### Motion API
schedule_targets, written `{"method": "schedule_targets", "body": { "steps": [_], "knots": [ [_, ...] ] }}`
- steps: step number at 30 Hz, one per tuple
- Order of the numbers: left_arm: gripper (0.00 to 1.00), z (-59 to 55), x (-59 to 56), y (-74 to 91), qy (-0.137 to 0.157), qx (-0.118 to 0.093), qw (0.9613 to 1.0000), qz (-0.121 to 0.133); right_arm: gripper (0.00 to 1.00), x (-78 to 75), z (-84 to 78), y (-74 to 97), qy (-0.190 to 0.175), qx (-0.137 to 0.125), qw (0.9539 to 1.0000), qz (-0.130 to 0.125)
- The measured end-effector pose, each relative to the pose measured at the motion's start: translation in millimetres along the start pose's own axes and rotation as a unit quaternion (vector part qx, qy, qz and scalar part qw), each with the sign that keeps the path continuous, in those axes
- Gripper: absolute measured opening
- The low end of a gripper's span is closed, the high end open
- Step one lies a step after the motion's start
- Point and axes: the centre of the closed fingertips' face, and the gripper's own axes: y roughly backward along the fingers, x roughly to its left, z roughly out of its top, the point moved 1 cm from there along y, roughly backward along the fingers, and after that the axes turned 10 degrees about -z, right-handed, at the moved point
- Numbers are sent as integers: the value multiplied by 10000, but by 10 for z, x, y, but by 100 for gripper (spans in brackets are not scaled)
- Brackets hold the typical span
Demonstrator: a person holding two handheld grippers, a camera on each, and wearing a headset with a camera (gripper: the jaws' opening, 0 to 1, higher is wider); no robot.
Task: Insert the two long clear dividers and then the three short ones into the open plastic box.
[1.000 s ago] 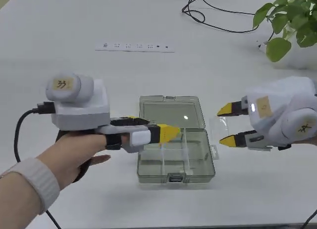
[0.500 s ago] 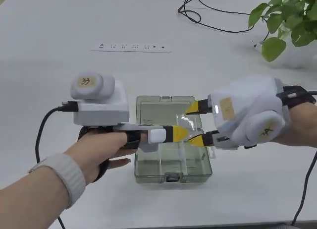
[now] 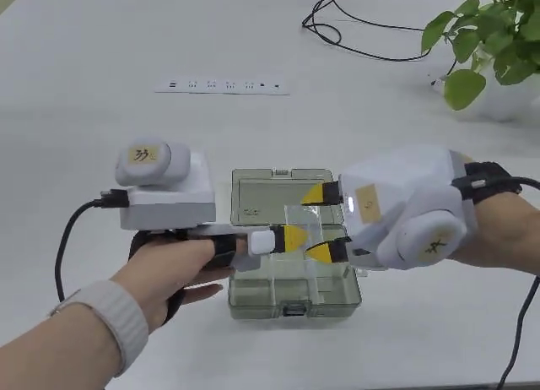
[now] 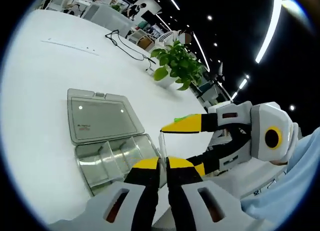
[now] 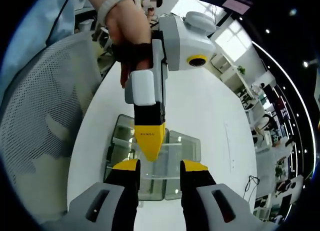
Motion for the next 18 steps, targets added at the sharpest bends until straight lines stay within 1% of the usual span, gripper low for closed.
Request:
{"method": "schedule_targets", "body": {
  "steps": [2,7,9,10,12,13,14,16,17,18],
  "knots": [
    [0,3,-29,-6,119,-46,9999,-74,32,0,8,2,15,-3,10000,-4],
    [0,-9,-37,7,149,-44,9998,-126,32,11,18,24,44,-50,10000,18],
    [0,-4,-45,19,143,-72,9997,-169,32,1,29,36,383,-113,9992,-30],
    [0,0,-47,30,123,-76,9997,-206,32,13,34,42,448,-148,9989,-42],
    [0,2,-47,47,118,-94,9996,-246,34,12,37,48,431,-180,9989,-52],
    [0,-6,-71,51,18,-68,9995,-320,35,7,51,53,362,-230,9991,-20],
    [0,-13,-80,58,-131,-33,9994,-330,34,6,70,67,184,-271,9995,22],
    [0,-31,-101,61,-238,39,9990,-388,34,-31,133,102,37,-436,9990,13],
    [0,-42,-107,62,-360,83,9983,-442,34,-79,151,121,-94,-486,9988,-59],
    [0,-47,-110,60,-373,87,9982,-471,34,-90,165,132,-213,-541,9983,-27]
  ]
}}
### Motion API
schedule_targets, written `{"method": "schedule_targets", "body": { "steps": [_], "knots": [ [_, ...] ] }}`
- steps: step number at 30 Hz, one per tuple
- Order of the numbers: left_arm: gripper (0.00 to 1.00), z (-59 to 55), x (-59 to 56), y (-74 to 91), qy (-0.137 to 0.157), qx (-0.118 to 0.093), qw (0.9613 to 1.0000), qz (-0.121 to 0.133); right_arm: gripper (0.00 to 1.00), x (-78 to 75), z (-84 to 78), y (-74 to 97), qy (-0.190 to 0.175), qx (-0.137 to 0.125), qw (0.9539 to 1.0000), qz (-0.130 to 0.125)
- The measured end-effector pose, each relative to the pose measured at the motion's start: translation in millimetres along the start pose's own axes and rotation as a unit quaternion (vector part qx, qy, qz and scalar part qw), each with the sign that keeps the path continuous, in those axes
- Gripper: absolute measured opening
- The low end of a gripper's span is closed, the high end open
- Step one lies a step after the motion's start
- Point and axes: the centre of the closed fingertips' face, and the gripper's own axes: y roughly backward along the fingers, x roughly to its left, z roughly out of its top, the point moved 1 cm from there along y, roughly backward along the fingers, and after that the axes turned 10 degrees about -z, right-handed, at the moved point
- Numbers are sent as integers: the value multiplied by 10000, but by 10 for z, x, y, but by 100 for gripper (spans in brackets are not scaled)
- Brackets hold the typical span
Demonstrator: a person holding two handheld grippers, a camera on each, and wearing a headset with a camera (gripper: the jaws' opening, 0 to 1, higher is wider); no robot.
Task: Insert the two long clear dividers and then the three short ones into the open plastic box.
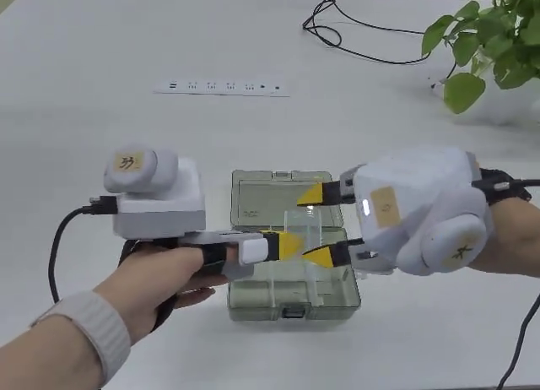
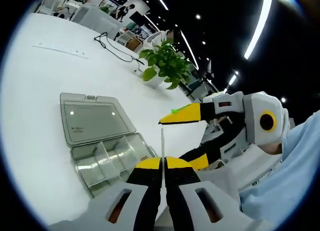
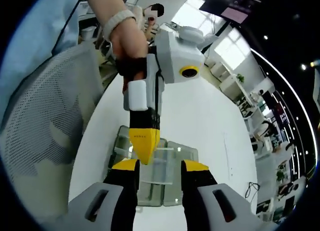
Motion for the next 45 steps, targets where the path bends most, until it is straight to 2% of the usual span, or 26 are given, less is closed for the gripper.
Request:
{"method": "schedule_targets", "body": {
  "steps": [1,2,4,5,7,9,11,13,15,18,19,22,24,25,26,27,28,29,30,32,35,38,45],
  "knots": [
    [0,7,-4,4,-38,-35,10000,-47,34,6,-11,14,-222,14,9997,103],
    [0,6,-5,7,-33,-36,10000,-59,35,-16,-20,24,-256,21,9996,104],
    [0,8,-21,10,-243,19,9996,-174,32,-39,-11,60,-375,-51,9991,168],
    [0,-2,-16,16,-311,62,9993,-173,32,-28,13,95,-597,-118,9977,303],
    [0,-15,-39,25,-517,117,9982,-264,32,-54,32,153,-809,-158,9956,450],
    [0,-23,-62,35,-636,125,9974,-325,30,-103,33,188,-922,-159,9945,473],
    [0,-31,-83,40,-911,187,9949,-395,27,-128,35,238,-1068,-177,9921,629],
    [0,-52,-117,45,-1232,270,9909,-474,24,-137,12,273,-1353,-155,9871,839],
    [0,-58,-155,49,-1386,249,9884,-564,22,-133,-13,298,-1530,-95,9824,1066],
    [0,-51,-161,58,-1823,282,9809,-619,17,-106,5,335,-1628,-62,9774,1348],
    [0,-52,-170,61,-1982,299,9776,-643,17,-91,23,348,-1703,-46,9744,1468],
    [0,-48,-173,67,-2242,299,9718,-671,16,-111,-11,330,-1739,-4,9705,1669],
    [0,-63,-175,73,-2340,360,9691,-688,16,-105,2,322,-1616,40,9720,1707],
    [0,-66,-178,77,-2456,383,9661,-700,14,-96,-2,320,-1611,67,9709,1773],
    [0,-70,-193,77,-2636,399,9612,-716,13,-76,0,319,-1664,114,9675,1903],
    [0,-81,-198,77,-2645,421,9608,-716,12,-58,11,316,-1696,139,9655,1971],
    [0,-100,-196,74,-2735,497,9580,-708,10,-10,18,327,-1704,185,9613,2158],
    [0,-110,-191,75,-2794,547,9561,-697,9,5,27,323,-1689,214,9606,2195],
    [0,-142,-184,73,-2941,681,9510,-667,9,28,34,315,-1661,241,9593,2271],
    [0,-176,-209,63,-3038,766,9471,-701,9,63,54,315,-1583,287,9586,2351],
    [0,-178,-215,61,-3064,754,9462,-721,8,112,59,311,-1521,375,9556,2498],
    [0,-153,-223,66,-3059,675,9469,-718,7,143,72,309,-1464,395,9544,2572],
    [0,-131,-238,65,-3081,624,9463,-761,3,185,119,287,-1275,437,9540,2679]
  ]
}}
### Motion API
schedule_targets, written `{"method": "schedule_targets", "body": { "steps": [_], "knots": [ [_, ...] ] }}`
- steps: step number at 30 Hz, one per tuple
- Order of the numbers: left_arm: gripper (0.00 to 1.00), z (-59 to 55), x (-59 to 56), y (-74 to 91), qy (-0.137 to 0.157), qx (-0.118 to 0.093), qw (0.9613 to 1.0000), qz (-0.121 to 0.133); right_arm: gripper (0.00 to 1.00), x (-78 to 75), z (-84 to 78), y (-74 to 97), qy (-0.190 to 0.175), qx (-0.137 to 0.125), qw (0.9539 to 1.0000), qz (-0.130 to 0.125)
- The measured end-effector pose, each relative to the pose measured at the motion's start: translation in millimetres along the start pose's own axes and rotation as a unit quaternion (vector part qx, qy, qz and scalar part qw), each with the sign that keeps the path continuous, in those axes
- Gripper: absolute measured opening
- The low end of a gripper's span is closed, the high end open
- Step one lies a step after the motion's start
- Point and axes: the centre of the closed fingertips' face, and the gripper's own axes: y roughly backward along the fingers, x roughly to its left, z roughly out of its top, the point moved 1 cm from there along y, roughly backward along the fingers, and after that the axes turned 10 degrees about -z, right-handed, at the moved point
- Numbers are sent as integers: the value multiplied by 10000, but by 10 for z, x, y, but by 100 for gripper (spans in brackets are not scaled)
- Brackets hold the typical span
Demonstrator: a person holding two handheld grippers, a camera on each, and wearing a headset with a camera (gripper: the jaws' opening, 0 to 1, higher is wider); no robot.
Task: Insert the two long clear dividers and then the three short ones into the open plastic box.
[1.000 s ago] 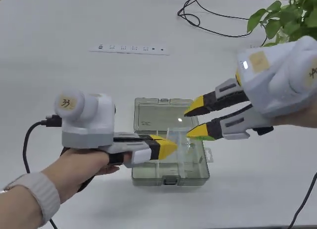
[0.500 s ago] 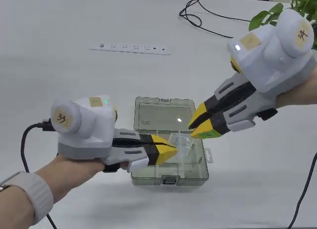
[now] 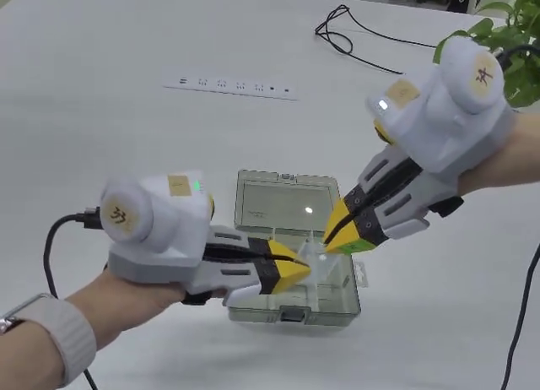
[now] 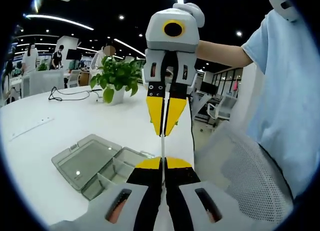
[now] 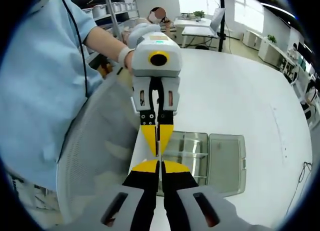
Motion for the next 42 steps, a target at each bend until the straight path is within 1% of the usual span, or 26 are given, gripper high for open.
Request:
{"method": "schedule_targets", "body": {
  "steps": [5,6,9,12,17,22,26,27,29,30,31,33,38,40,42],
  "knots": [
    [0,-5,1,6,36,-9,10000,-10,3,-13,9,-6,78,39,10000,25],
    [0,-6,-2,4,46,-9,10000,-28,2,-22,6,-7,26,69,10000,41],
    [0,-16,4,-5,84,31,10000,-21,2,-21,19,-22,53,168,9998,-19],
    [0,-30,-3,-22,77,94,9999,-53,2,-18,22,-33,-135,280,9995,-22],
    [0,-40,13,-32,136,93,9999,-49,2,-18,14,-35,-69,353,9993,-94],
    [0,-34,15,-37,99,98,9999,-52,2,-33,5,-23,-74,399,9991,-132],
    [0,-37,26,-40,93,94,9999,-8,2,-29,2,-21,-111,414,9990,-154],
    [0,-36,58,-30,71,94,9999,89,2,-39,2,-19,-134,409,9989,-197],
    [0,-34,63,-25,84,91,9999,99,2,-50,8,-16,-145,392,9988,-241],
    [2,-29,83,-10,121,72,9998,149,2,-53,2,-9,-187,406,9987,-251],
    [6,-27,92,0,114,59,9998,170,2,-57,-4,-7,-187,419,9986,-264],
    [11,-42,121,25,157,79,9995,255,2,-68,-24,-3,-190,461,9983,-296],
    [23,-79,173,107,147,113,9990,400,2,-85,-83,4,-245,542,9976,-359],
    [27,-102,198,153,143,134,9986,496,2,-94,-114,17,-283,585,9971,-394],
    [33,-109,197,183,140,141,9982,562,2,-116,-140,26,-334,605,9966,-455]
  ]
}}
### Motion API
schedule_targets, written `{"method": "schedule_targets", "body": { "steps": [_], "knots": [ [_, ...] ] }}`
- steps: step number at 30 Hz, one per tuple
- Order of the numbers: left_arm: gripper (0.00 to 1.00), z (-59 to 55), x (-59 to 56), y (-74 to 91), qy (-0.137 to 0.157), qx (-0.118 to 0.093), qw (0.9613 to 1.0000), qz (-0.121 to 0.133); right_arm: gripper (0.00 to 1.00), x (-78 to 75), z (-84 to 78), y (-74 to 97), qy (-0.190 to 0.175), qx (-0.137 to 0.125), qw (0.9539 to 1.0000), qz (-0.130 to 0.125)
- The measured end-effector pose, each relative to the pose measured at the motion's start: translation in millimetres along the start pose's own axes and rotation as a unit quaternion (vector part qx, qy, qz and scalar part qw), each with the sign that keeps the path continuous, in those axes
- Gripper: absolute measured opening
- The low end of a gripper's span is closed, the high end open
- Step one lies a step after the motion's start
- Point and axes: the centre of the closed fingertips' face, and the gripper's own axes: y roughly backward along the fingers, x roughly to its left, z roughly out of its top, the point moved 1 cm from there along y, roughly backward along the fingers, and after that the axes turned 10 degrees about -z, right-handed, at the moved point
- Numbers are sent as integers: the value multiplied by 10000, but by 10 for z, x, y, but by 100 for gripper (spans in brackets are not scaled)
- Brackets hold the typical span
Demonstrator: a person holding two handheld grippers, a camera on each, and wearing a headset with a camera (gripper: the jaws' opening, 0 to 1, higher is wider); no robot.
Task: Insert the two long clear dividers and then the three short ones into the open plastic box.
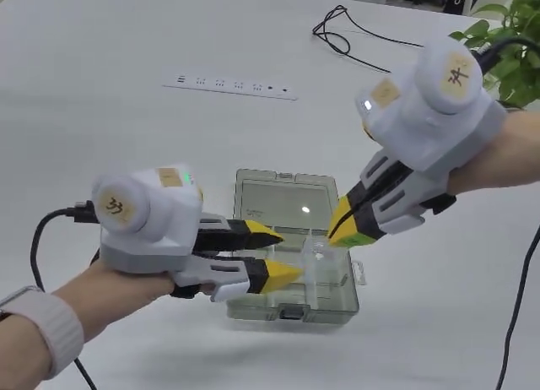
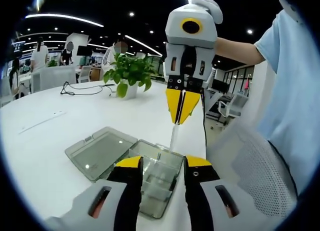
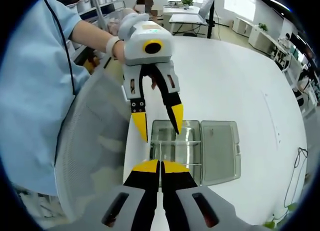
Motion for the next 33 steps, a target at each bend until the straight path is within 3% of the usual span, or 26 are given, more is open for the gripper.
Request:
{"method": "schedule_targets", "body": {
  "steps": [11,14,20,25,33],
  "knots": [
    [53,-203,149,225,146,111,9988,450,2,-120,-193,-62,-223,195,9994,-160],
    [63,-277,178,286,169,237,9978,596,2,-156,-297,-112,-177,370,9989,-243],
    [79,-419,234,420,312,425,9953,818,2,-190,-365,-167,-205,433,9985,-267],
    [98,-515,286,516,409,549,9919,1071,2,-254,-446,-252,-180,538,9981,-255],
    [100,-576,284,593,532,519,9903,1173,2,-217,-427,-279,-171,604,9978,-201]
  ]
}}
